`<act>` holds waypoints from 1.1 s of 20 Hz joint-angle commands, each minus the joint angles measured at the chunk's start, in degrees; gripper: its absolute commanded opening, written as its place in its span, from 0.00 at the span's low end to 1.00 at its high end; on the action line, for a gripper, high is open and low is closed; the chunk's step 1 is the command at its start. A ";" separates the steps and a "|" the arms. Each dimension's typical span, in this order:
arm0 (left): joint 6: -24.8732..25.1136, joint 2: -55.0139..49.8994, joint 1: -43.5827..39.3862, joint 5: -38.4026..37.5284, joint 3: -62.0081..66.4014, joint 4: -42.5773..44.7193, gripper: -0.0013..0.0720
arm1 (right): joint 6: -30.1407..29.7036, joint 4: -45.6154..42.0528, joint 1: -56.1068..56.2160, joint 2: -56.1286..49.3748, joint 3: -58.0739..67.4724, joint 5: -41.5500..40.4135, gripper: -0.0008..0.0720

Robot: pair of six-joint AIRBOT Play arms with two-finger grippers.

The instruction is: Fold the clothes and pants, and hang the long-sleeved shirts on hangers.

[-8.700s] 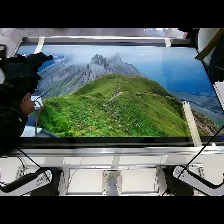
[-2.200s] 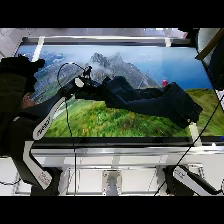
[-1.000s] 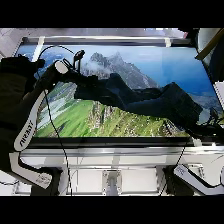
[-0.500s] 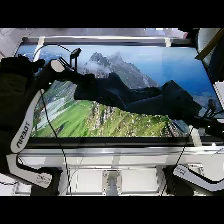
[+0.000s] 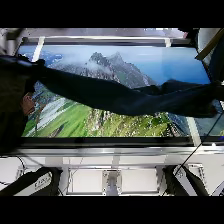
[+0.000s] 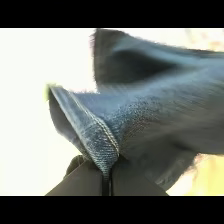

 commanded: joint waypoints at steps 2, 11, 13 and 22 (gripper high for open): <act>-0.57 10.80 6.19 -15.78 -4.59 14.38 0.04 | 3.13 -12.81 -4.59 3.50 2.29 6.54 0.05; -4.98 16.94 14.21 1.51 -47.45 13.33 0.04 | 0.81 -12.94 -9.88 -3.10 -26.49 1.07 0.05; -8.98 16.92 14.29 11.52 -53.99 14.38 0.04 | 2.38 -11.69 -9.88 -5.29 -27.30 -1.62 0.05; -12.57 15.76 13.81 30.56 -28.83 2.23 0.97 | 9.75 -4.48 -9.62 -5.51 -3.58 0.44 0.67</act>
